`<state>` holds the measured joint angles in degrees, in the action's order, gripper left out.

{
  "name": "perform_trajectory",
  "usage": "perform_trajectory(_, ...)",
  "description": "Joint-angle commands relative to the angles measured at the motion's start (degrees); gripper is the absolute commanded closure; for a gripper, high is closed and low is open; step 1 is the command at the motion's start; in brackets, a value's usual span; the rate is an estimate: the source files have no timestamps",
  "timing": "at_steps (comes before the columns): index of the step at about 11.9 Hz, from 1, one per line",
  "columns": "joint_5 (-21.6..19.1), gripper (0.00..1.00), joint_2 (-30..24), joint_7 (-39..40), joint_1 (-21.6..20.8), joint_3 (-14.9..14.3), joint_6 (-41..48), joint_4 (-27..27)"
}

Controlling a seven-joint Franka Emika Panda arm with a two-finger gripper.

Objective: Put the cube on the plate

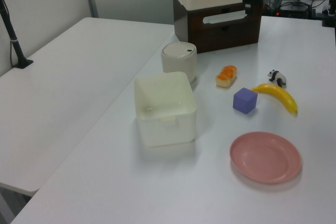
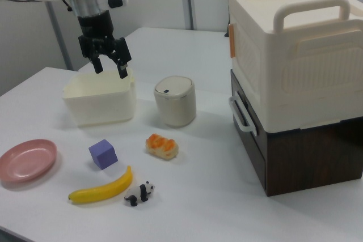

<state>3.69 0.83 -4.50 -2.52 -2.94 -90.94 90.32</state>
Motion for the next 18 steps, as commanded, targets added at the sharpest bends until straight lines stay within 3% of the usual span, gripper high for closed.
perform_trajectory(1,-0.35,0.0,-0.21,1.15,-0.03,-0.66,-0.64,0.64)
perform_trajectory(13,-0.44,0.0,0.58,2.3,-0.55,-0.31,-0.73,0.65)
perform_trajectory(18,-0.53,0.0,1.1,8.37,-3.01,-0.22,-0.21,2.14)
